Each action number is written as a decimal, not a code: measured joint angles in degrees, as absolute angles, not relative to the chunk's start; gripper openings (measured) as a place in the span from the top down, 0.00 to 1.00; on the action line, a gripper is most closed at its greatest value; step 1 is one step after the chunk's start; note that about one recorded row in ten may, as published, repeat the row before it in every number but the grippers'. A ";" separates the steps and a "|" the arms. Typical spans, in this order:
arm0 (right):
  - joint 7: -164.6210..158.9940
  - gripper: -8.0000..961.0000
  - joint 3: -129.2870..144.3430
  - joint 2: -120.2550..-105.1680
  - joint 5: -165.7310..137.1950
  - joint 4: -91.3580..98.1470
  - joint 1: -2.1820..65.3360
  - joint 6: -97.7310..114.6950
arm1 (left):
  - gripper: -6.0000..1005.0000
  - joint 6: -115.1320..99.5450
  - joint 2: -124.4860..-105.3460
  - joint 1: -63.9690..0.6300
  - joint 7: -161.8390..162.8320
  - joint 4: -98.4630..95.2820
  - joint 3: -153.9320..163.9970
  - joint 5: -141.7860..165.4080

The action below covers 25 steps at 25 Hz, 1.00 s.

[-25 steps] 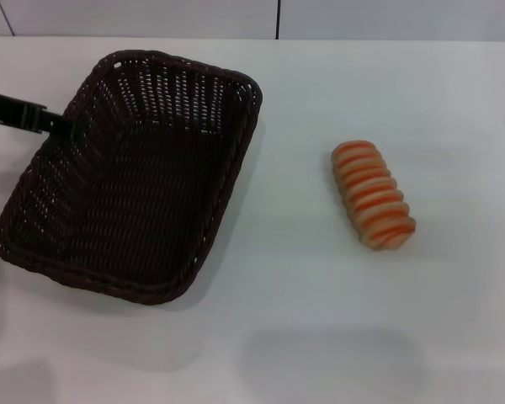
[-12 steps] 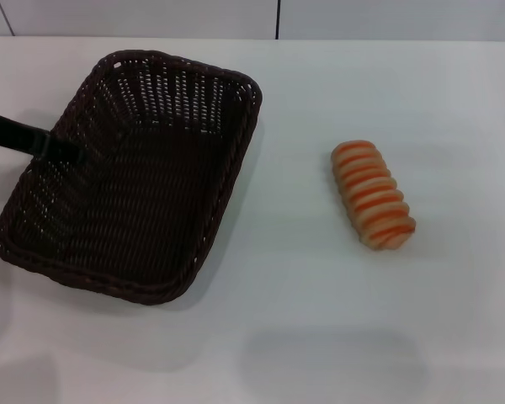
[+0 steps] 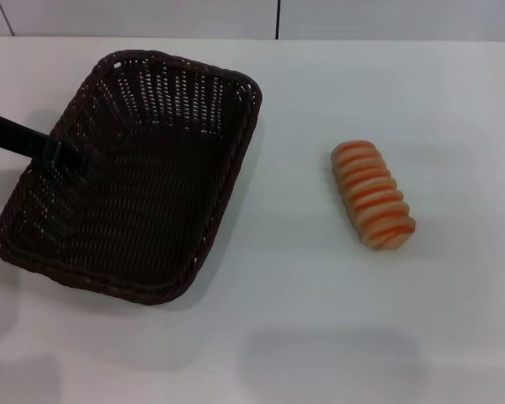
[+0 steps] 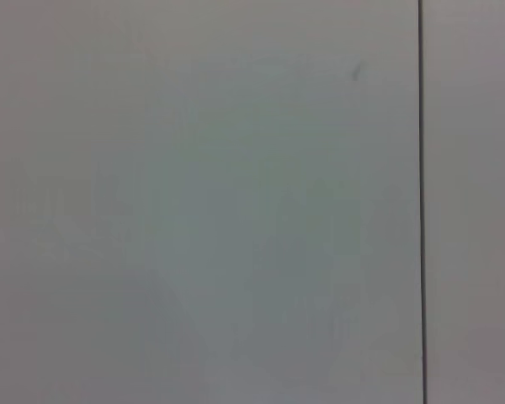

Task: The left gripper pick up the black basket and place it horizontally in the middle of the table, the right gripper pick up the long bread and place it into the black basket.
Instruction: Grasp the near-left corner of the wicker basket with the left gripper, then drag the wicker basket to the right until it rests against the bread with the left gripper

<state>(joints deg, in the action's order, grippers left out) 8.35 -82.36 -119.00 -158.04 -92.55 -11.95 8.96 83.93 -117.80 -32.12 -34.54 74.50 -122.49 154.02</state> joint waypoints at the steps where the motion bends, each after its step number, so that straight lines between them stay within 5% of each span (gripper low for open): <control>1: 8.35 0.29 -82.36 -119.00 -158.04 -92.54 -11.95 8.96 | 0.33 83.88 -117.81 -32.05 -34.59 74.61 -122.21 154.02; 8: 8.35 0.29 -82.35 -119.00 -158.04 -92.60 -12.10 8.96 | 0.60 83.77 -117.85 -32.25 -34.63 74.76 -120.91 154.61; 16: 8.35 0.29 -82.43 -119.00 -158.04 -92.79 -12.18 8.96 | 0.78 82.37 -117.77 -32.37 -35.78 74.79 -120.97 154.64; 25: 8.35 0.29 -82.45 -119.00 -158.03 -93.15 -12.32 8.96 | 0.79 82.46 -116.80 -34.34 -42.65 74.26 -123.56 153.58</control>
